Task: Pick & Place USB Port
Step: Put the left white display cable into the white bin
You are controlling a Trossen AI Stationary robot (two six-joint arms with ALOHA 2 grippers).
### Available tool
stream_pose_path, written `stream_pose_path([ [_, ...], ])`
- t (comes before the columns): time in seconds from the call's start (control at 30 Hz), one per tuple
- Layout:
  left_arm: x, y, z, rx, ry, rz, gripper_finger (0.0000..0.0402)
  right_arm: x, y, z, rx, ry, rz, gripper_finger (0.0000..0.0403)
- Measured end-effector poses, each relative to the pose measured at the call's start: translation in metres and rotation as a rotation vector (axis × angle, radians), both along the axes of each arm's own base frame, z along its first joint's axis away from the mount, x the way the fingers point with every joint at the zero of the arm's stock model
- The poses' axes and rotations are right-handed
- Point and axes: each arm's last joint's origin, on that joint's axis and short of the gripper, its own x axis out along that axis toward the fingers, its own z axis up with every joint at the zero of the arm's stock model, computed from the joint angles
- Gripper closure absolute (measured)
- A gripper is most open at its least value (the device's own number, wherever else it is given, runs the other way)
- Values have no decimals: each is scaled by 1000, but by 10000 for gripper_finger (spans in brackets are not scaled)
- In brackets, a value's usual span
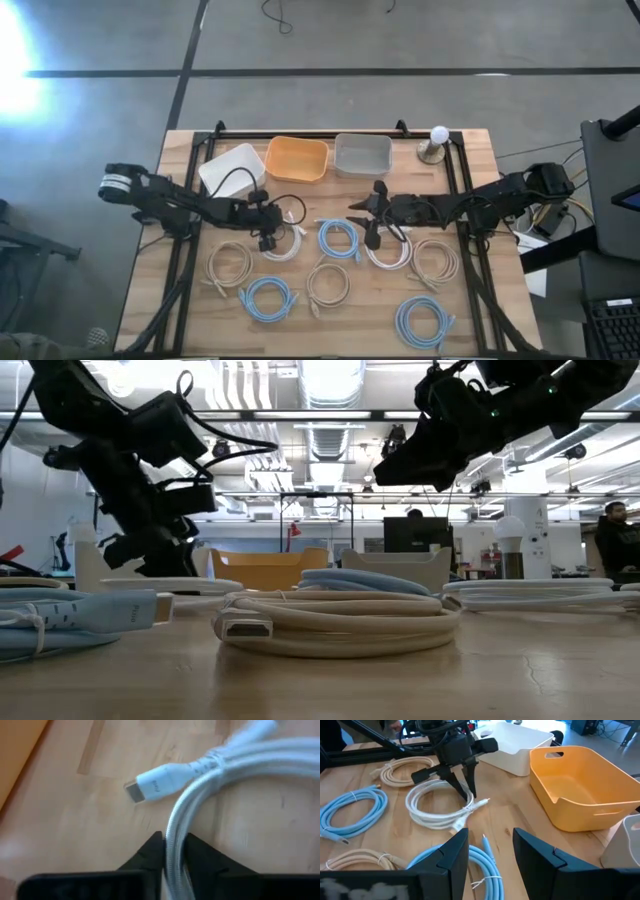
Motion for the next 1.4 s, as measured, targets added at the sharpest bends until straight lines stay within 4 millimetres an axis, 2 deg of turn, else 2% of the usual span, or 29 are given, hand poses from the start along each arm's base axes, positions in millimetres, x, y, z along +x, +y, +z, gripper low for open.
stream_pose_path([
  [0.1,-1,0,6,1,-28,6,377,0,0,0,-1,0,0,252],
  [0.2,-3,1,13,35,-44,38,377,0,0,0,1,0,-1,252],
  [0.27,-1,2,25,78,-85,62,376,0,0,0,2,0,0,252],
  [0.47,-10,10,62,329,77,180,373,0,0,0,2,0,0,252],
  [0.7,-16,17,113,647,139,366,370,0,0,0,2,1,0,252],
  [0.87,-23,25,133,847,207,436,369,0,0,0,-1,2,1,252],
  [1.13,-41,48,134,893,274,580,369,0,0,0,0,2,0,252],
  [1.3,-58,64,125,889,293,714,368,0,0,0,-1,2,1,252],
  [1.4,-68,69,113,889,319,760,368,0,0,0,-2,2,0,252],
])
